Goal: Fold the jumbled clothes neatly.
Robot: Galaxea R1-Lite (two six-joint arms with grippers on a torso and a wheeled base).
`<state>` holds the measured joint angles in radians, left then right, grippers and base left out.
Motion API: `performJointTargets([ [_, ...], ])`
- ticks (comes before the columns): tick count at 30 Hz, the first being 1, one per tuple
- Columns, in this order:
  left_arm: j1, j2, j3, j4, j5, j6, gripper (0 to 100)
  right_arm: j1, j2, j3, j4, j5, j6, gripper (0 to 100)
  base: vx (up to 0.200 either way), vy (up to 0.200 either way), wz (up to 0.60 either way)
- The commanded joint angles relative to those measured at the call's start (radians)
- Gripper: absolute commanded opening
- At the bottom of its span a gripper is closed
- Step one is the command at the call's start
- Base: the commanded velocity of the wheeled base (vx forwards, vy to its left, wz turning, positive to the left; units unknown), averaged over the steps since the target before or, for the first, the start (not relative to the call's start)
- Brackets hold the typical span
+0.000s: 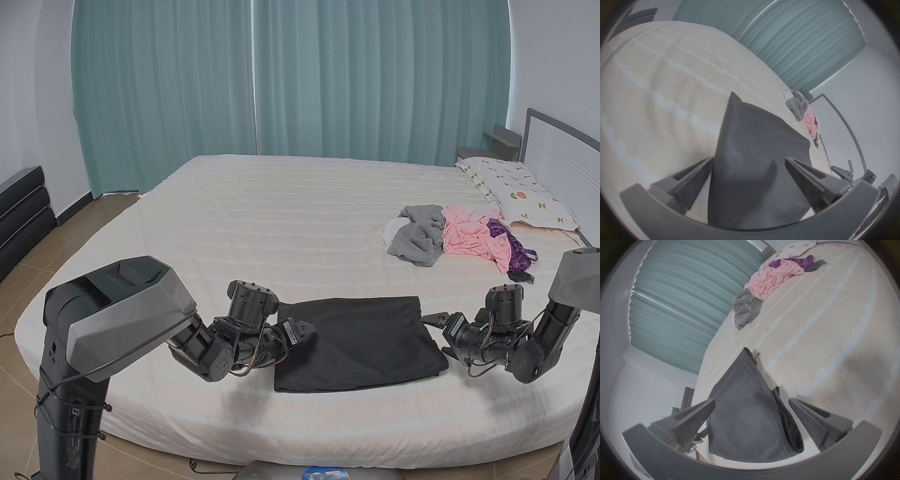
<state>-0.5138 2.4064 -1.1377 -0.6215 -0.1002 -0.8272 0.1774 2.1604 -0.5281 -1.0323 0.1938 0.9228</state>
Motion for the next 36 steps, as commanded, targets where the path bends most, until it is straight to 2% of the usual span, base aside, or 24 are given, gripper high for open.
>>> performJointTargets([
  [1, 0.001, 0.008, 0.003, 0.000, 0.002, -0.001, 0, 0.000, 0.004, -0.001, -0.002, 0.001, -0.001, 100, 0.000, 0.000, 0.00],
  [12, 0.001, -0.015, 0.007, 0.002, 0.040, 0.000, 0, -0.001, 0.012, -0.009, -0.002, -0.001, -0.001, 100, 0.000, 0.000, 0.00],
  [19, -0.005, -0.039, 0.015, 0.006, 0.040, 0.002, 0, 0.000, 0.012, -0.007, 0.000, -0.001, -0.001, 100, 0.000, 0.000, 0.00],
  [24, -0.003, -0.044, 0.015, 0.025, 0.042, 0.043, 0, 0.008, 0.013, -0.006, 0.002, -0.001, -0.001, 100, 0.000, 0.000, 0.00],
  [36, 0.008, -0.062, 0.010, 0.063, 0.048, 0.037, 0, 0.014, 0.016, -0.009, 0.000, -0.005, -0.001, 100, 0.000, 0.000, 0.00],
])
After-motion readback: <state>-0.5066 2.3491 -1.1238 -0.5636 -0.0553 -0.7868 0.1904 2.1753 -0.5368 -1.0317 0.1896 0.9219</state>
